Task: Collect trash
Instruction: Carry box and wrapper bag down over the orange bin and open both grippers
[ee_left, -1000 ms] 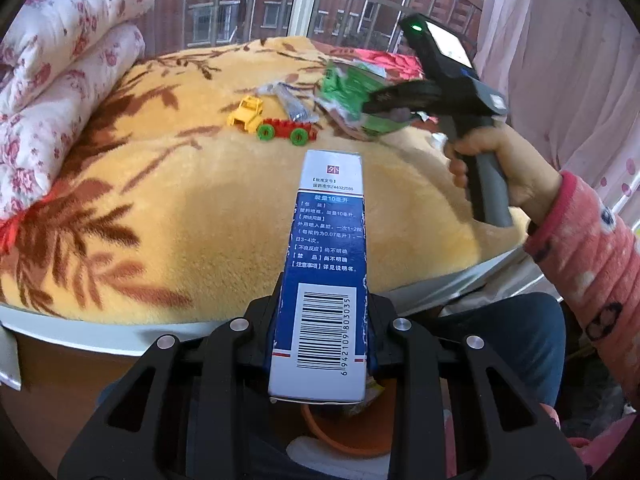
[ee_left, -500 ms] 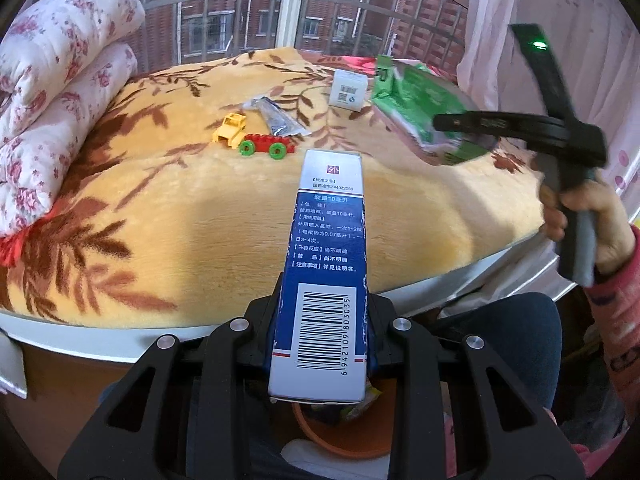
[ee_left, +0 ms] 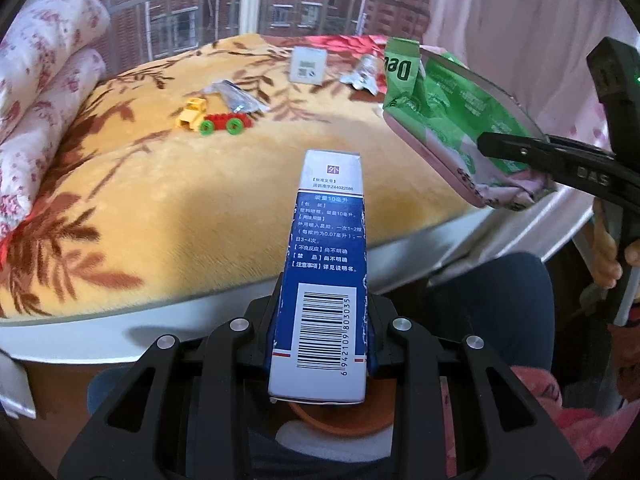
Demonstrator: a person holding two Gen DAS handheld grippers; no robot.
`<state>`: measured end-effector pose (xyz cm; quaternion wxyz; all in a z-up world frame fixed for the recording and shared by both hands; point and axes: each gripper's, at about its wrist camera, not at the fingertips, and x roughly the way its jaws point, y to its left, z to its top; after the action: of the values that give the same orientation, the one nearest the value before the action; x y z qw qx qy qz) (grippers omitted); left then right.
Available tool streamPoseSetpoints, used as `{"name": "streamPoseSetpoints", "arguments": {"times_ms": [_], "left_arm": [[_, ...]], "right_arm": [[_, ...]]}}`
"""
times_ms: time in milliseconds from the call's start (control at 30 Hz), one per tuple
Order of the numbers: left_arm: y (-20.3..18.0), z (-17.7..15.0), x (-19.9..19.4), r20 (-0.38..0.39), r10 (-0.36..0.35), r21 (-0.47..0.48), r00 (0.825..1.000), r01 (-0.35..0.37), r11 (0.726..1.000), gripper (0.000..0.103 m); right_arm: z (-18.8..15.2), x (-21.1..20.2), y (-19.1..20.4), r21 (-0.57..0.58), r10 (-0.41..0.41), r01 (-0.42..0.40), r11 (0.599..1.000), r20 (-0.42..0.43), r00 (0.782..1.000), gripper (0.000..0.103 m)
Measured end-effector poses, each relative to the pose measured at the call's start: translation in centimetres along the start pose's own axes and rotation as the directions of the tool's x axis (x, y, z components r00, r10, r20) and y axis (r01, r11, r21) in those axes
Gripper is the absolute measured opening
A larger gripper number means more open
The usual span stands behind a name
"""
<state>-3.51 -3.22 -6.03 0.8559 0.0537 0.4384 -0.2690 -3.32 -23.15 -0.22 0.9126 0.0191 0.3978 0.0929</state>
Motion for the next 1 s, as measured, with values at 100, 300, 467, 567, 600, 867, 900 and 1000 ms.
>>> {"name": "streamPoseSetpoints", "arguments": {"times_ms": [100, 300, 467, 567, 600, 867, 900, 1000], "left_arm": [[-0.5, -0.9, 0.3, -0.028, -0.014, 0.016, 0.999, 0.014, 1.000, 0.030], [-1.1, -3.6, 1.9, -0.128, -0.033, 0.033, 0.991, 0.038, 0.999, 0.030], [-1.3, -6.0, 4.2, -0.239, -0.061, 0.026, 0.969, 0.069, 0.997, 0.030], [-1.4, -7.2, 6.1, -0.306, -0.079, 0.018, 0.949, 0.089, 0.996, 0.030], [-1.5, -7.7, 7.0, -0.332, -0.085, 0.016, 0.939, 0.095, 0.995, 0.030], [-1.3, -9.5, 12.6, -0.468, -0.077, -0.020, 0.880, 0.077, 0.997, 0.030], [-1.1, -9.8, 13.2, -0.481, -0.076, -0.030, 0.873, 0.070, 0.997, 0.030], [-0.7, -10.5, 14.9, -0.524, -0.078, -0.060, 0.848, 0.054, 0.997, 0.030]], "right_arm": [[-1.5, -0.9, 0.6, 0.000, 0.025, -0.025, 1.000, -0.018, 1.000, 0.022], [-5.4, -0.7, 1.6, -0.011, 0.072, -0.074, 0.997, -0.130, 0.989, 0.022], [-9.2, 1.5, 2.6, -0.010, 0.101, -0.107, 0.994, -0.262, 0.960, 0.022], [-11.0, 3.2, 3.0, -0.005, 0.110, -0.118, 0.993, -0.329, 0.938, 0.022], [-11.7, 3.9, 3.1, -0.002, 0.109, -0.117, 0.993, -0.349, 0.931, 0.022], [-14.8, 9.8, 3.1, 0.024, 0.074, -0.071, 0.997, -0.472, 0.879, 0.022], [-15.2, 10.6, 2.9, 0.030, 0.072, -0.066, 0.997, -0.488, 0.870, 0.022], [-16.2, 12.2, 2.7, 0.047, 0.073, -0.056, 0.997, -0.528, 0.846, 0.023]]}}
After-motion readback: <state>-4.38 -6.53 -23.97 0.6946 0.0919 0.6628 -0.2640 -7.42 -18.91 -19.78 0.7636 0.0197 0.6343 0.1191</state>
